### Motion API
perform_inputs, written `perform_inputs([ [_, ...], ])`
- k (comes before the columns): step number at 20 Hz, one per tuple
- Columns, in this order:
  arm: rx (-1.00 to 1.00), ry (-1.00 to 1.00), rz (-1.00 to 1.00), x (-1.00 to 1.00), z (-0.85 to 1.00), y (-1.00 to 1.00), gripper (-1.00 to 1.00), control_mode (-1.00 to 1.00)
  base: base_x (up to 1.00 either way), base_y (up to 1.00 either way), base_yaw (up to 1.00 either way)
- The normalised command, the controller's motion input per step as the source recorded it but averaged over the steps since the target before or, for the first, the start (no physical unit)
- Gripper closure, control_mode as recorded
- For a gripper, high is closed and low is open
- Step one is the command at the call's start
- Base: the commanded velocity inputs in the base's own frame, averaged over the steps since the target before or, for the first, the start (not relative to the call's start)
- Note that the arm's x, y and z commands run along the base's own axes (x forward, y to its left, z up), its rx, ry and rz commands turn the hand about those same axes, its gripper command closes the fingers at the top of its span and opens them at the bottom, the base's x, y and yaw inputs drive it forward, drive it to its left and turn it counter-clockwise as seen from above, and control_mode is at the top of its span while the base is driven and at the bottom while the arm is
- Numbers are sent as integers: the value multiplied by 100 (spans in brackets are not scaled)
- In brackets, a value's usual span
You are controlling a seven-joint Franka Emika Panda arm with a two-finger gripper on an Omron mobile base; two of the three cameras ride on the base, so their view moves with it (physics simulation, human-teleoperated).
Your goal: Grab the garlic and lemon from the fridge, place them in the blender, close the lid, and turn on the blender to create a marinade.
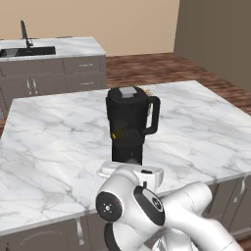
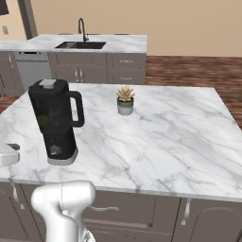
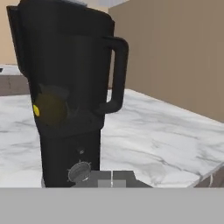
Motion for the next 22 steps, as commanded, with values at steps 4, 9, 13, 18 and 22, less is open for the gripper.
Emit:
perform_inputs([
  [4,0,-7,0,56,-45,-29,100,-100,0,0,0],
  [9,0,-2,5,36,-49,-3,100,-100,0,0,0],
  [13,0,0,0,53,-20,0,100,-100,0,0,0],
  [18,0,-1,0,52,-15,0,100,-100,0,0,0],
  [22,0,0,0,40,-22,0,100,-100,0,0,0],
])
